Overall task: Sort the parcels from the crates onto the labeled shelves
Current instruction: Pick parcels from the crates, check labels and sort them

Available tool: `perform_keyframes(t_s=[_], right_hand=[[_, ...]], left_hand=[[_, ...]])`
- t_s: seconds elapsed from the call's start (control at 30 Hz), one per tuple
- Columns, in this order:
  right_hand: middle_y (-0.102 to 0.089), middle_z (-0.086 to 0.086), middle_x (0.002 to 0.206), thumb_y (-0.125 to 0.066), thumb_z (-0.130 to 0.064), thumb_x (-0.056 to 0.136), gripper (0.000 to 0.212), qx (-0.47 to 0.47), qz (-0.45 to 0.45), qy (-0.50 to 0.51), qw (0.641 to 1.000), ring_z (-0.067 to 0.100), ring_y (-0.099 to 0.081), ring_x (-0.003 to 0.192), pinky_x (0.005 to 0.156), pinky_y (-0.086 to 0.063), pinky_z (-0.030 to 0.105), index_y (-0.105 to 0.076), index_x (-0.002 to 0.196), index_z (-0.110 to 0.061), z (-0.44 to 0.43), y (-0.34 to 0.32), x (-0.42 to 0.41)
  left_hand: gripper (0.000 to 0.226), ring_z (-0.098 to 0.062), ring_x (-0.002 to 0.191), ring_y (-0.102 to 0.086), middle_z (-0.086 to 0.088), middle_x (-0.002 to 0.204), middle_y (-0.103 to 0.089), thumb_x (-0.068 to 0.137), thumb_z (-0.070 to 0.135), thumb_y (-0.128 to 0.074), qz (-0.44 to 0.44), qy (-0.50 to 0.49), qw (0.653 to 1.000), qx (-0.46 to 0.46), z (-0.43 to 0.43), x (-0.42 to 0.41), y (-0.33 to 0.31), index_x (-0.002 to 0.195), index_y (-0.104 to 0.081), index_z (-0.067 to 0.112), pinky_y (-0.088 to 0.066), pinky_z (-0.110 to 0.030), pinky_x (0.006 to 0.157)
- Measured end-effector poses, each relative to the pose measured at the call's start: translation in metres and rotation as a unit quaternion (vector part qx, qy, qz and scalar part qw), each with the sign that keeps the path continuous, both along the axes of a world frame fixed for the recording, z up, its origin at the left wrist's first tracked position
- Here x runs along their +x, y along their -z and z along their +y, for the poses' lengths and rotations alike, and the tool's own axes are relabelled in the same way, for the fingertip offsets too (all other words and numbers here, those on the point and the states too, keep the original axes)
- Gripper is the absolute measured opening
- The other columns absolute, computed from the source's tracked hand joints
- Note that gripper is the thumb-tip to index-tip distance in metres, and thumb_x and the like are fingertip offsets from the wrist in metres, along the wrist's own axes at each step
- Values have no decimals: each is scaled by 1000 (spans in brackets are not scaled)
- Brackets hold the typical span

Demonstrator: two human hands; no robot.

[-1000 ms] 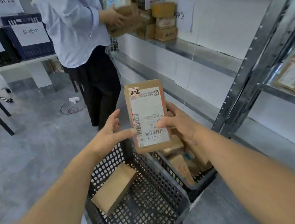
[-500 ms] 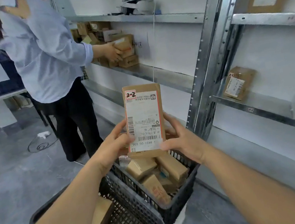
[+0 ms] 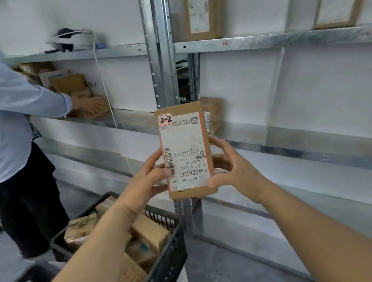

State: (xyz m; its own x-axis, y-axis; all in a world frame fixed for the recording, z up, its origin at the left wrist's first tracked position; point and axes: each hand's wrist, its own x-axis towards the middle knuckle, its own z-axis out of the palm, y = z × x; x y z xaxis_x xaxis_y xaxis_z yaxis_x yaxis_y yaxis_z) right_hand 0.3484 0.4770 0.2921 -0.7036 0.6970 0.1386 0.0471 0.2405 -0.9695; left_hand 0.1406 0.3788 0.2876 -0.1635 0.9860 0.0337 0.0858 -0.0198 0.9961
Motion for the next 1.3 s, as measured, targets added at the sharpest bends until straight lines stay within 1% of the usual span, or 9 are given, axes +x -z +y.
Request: perform_keyframes(t_s=[0.1, 0.2, 0.3, 0.47, 0.8, 0.9, 1.07, 1.13, 1.3], right_hand=[[-62, -21, 115, -73, -13, 63, 92, 14, -11, 38, 999, 0, -59, 109, 79, -54, 21, -32, 138, -43, 23, 1, 52], [-60, -11, 124, -74, -16, 63, 91, 27, -22, 67, 997, 5, -58, 114, 85, -54, 26, -31, 137, -47, 43, 2, 102], [-61, -11, 123, -74, -16, 62, 87, 31, -20, 101, 994, 3, -58, 113, 82, -53, 23, -31, 127, -56, 58, 4, 146], [-63, -13, 122, -74, -14, 60, 102, 31, -20, 157, 987, 1, -57, 113, 91, -53, 30, -26, 147, -39, 76, 12, 204], [-58, -8, 127, -76, -17, 61, 101, 34, -29, 264, 963, 6, -56, 118, 98, -52, 42, -27, 145, -42, 120, 37, 262], [-56, -8, 131, -77, -26, 56, 104, 35, -45, 290, 955, 8, -55, 120, 99, -50, 44, -25, 145, -44, 142, 43, 270], [-52, -3, 134, -79, -3, 72, 100, 33, -49, 320, 945, 10, -54, 120, 98, -51, 37, -24, 145, -42, 195, 52, 281], [-52, -2, 135, -81, -4, 72, 100, 35, -51, 327, 943, 12, -54, 121, 94, -52, 29, -24, 145, -43, 219, 57, 281], [-51, -7, 134, -83, -9, 71, 101, 19, -65, 343, 937, 11, -52, 122, 94, -51, 26, -23, 144, -45, 275, 80, 278]], left_hand=[[80, -18, 119, -57, 1, 131, -59, 64, 52, -63, 14, -4, 1000, -4, 29, 38, 2, 138, -37, 42, -43, -46, 103], [77, -14, 119, -55, 4, 131, -57, 71, 54, -64, 68, -36, 997, -5, 58, 80, 8, 141, -37, 37, -43, -43, 104], [58, -9, 113, -54, 6, 130, -53, 89, 38, -62, 140, -47, 989, -1, 83, 121, 14, 141, -37, 31, -42, -33, 99], [66, -10, 123, -48, 5, 137, -51, 83, 43, -68, 239, -41, 970, -3, 118, 171, 23, 141, -40, 29, -40, -33, 102], [67, -15, 127, -46, 4, 143, -47, 82, 57, -62, 427, -1, 904, 25, 202, 227, 28, 139, -42, 27, -43, -44, 103], [67, -16, 128, -46, 5, 144, -45, 82, 61, -60, 453, 13, 891, 19, 239, 235, 34, 138, -41, 30, -44, -44, 102], [68, -20, 127, -48, 4, 146, -43, 81, 63, -59, 469, 38, 883, 6, 299, 246, 42, 138, -40, 32, -45, -43, 100], [68, -20, 126, -49, 4, 145, -44, 80, 64, -59, 463, 47, 885, 7, 323, 247, 46, 137, -41, 31, -45, -43, 100], [66, -18, 127, -46, 3, 142, -46, 81, 59, -62, 440, 74, 895, -3, 379, 249, 61, 136, -42, 29, -44, -42, 102]])
